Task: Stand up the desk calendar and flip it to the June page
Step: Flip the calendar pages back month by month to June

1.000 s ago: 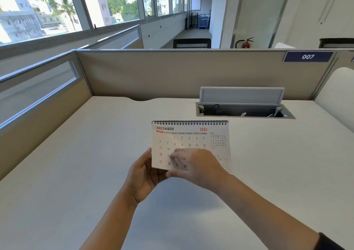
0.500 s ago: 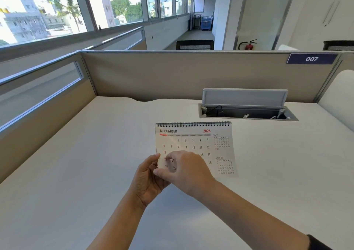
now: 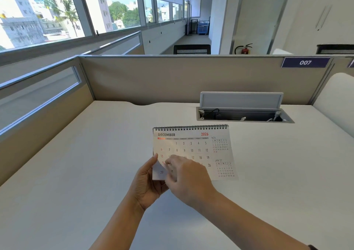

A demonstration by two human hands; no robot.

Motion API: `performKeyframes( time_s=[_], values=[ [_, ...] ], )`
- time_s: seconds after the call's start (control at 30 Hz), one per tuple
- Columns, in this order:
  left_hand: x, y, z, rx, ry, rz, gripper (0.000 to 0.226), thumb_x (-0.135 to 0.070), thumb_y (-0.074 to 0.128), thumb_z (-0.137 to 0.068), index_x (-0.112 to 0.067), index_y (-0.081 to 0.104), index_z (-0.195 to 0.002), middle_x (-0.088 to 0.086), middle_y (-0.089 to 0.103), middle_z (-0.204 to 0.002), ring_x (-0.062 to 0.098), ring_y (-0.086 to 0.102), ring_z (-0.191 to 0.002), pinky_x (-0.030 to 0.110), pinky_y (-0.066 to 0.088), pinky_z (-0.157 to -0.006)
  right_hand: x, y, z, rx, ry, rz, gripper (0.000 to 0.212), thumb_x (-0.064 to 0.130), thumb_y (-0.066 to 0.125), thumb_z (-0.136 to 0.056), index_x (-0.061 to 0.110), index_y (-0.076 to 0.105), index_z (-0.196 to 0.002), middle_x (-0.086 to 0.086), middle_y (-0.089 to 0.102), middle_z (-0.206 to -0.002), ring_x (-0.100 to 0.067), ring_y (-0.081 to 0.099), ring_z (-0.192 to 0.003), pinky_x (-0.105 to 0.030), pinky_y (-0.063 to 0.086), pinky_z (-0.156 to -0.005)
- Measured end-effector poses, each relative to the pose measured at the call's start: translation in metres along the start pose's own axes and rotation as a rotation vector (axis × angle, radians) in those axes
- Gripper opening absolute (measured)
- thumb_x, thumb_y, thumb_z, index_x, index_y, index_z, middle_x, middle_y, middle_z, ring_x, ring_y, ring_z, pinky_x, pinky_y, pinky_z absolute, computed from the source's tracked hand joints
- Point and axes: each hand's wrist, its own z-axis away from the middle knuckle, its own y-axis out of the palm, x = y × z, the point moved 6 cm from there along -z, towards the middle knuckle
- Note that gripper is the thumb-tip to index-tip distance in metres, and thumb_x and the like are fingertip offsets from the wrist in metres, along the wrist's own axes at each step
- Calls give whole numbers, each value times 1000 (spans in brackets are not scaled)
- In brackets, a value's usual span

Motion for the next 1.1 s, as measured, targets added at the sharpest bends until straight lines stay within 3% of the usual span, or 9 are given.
performKeyframes(
  time_s=[0.2, 0.3, 0.4, 0.5, 0.57, 0.67, 0.73, 0.93, 1.1],
  values=[
    [-2, -8, -2, -110, 13, -126, 62, -65, 53, -65, -19, 71, -102, 14, 72, -95, 26, 68, -85, 37, 60, -69, -28, -32, 6, -190, -10, 302, 43, 13, 80, -56, 19, 69, -97, -1, 73, -104, -18, 68, -97, -38, 53, -83],
    [-2, -13, -1, -123, -12, -132, 68, -68, 46, -67, -16, 68, -105, 14, 72, -93, 26, 67, -84, 37, 60, -67, -59, -74, 3, -265, 60, 308, 24, 13, 80, -59, 23, 71, -79, 0, 75, -97, -18, 68, -93, -42, 47, -83],
    [-2, -14, -2, -118, -2, -119, 54, -59, 54, -71, -19, 69, -104, 12, 73, -90, 27, 67, -85, 39, 60, -67, -79, -116, -7, -345, 135, 264, 8, 23, 77, -69, 20, 70, -71, -1, 75, -80, -25, 68, -80, -44, 46, -81],
    [-2, -13, -4, -121, 15, -99, 43, -47, 63, -68, -21, 70, -102, 11, 74, -91, 32, 64, -91, 43, 58, -72, -84, -146, -28, -517, 127, 216, 14, 30, 74, -71, 17, 69, -75, -4, 72, -72, -31, 65, -73, -44, 44, -77],
    [-2, -13, -5, -126, 16, -83, 41, -47, 60, -69, -21, 72, -98, 13, 74, -90, 34, 65, -90, 45, 57, -74, -85, -153, -46, -618, 124, 208, 39, 35, 75, -69, 17, 64, -102, -5, 72, -94, -30, 64, -91, -44, 41, -82],
    [-2, -17, -5, -155, -18, -24, 42, -48, 44, -83, -19, 72, -96, 16, 74, -91, 34, 69, -81, 45, 59, -69, -108, -143, -75, -569, 306, 228, 101, 48, 77, -62, 17, 20, -141, -13, 41, -143, -30, 40, -130, -52, 34, -99],
    [-2, -17, -6, -151, -27, -12, 44, -46, 39, -88, -19, 72, -94, 16, 74, -92, 33, 71, -78, 44, 60, -67, -125, -129, -85, -499, 405, 274, 113, 54, 75, -61, 22, 6, -143, -16, 26, -151, -34, 29, -136, -56, 30, -104],
    [-7, -10, -6, -89, -9, -69, 38, -39, 57, -71, -19, 72, -99, 13, 73, -99, 29, 70, -84, 40, 58, -69, -157, -86, -87, -316, 501, 265, 103, 54, 71, -67, 18, 11, -142, -18, 36, -144, -38, 40, -128, -57, 40, -98],
    [-6, -11, -7, -91, -11, -10, 35, -36, 51, -83, -17, 70, -104, 13, 74, -98, 28, 70, -83, 37, 60, -64, -162, -77, -78, -308, 503, 28, 70, 42, 63, -80, 14, 32, -136, -10, 41, -142, -30, 46, -124, -49, 43, -94]
  ],
)
